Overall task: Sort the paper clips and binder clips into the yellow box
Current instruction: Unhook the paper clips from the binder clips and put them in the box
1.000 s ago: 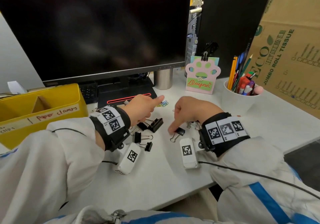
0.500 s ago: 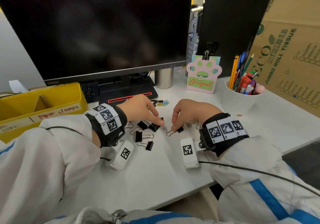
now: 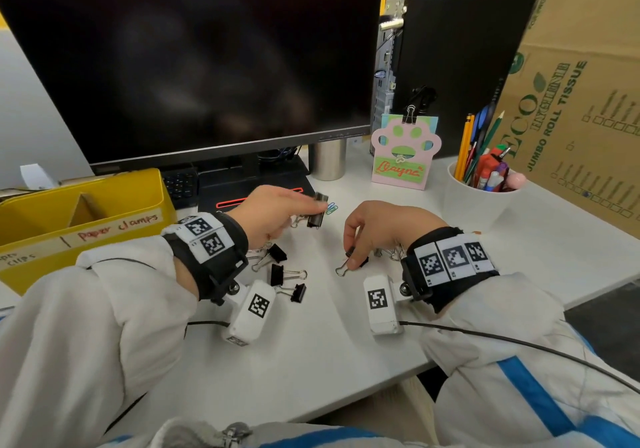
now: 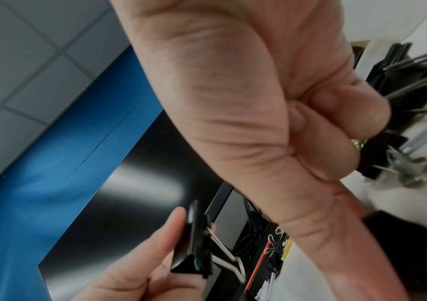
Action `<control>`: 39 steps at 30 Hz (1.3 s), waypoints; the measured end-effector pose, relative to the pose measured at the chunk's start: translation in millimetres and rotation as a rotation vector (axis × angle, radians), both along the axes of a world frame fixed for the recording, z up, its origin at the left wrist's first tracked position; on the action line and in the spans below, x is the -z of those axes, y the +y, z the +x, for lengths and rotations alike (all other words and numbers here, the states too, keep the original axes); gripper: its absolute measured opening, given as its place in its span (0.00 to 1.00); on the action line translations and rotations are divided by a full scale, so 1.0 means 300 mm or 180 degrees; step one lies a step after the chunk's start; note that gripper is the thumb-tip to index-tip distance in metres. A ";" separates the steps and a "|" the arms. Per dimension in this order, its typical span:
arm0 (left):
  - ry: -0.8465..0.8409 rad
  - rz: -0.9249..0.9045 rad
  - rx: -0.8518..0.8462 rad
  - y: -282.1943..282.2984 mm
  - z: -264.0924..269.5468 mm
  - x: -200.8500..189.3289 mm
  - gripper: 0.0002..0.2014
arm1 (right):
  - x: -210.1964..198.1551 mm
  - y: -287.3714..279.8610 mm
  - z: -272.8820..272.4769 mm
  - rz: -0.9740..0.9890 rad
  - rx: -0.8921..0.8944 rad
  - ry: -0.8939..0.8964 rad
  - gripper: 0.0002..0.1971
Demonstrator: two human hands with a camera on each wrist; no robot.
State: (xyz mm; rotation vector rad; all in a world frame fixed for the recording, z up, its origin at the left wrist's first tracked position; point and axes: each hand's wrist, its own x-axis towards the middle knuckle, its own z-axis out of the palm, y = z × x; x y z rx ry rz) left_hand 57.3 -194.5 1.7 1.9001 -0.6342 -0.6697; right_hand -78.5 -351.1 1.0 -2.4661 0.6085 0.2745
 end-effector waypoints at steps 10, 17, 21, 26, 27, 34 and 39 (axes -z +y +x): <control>0.0382 -0.0448 0.0031 0.018 -0.005 -0.022 0.13 | -0.006 -0.006 -0.005 0.0035 -0.0203 0.0150 0.18; -0.0998 0.0550 0.0432 0.012 -0.031 -0.008 0.14 | -0.006 -0.011 0.003 -0.0061 -0.0281 -0.0208 0.09; -0.1748 0.1464 0.1250 0.004 -0.059 -0.003 0.19 | -0.014 -0.026 -0.001 0.0101 -0.0145 -0.0413 0.07; -0.1921 0.1609 0.1491 -0.016 -0.075 0.001 0.18 | -0.007 -0.063 0.016 0.0354 0.0614 -0.1077 0.06; -0.1916 0.1599 0.1499 -0.017 -0.077 0.001 0.17 | 0.000 -0.063 0.022 0.0380 0.0763 -0.1204 0.06; -0.1991 0.1654 0.1188 -0.013 -0.054 0.016 0.16 | -0.004 -0.038 0.038 -0.0055 0.1118 -0.1105 0.15; -0.1559 0.1675 0.1115 -0.012 -0.040 0.032 0.13 | 0.005 0.010 0.044 -0.0364 0.0861 -0.0104 0.26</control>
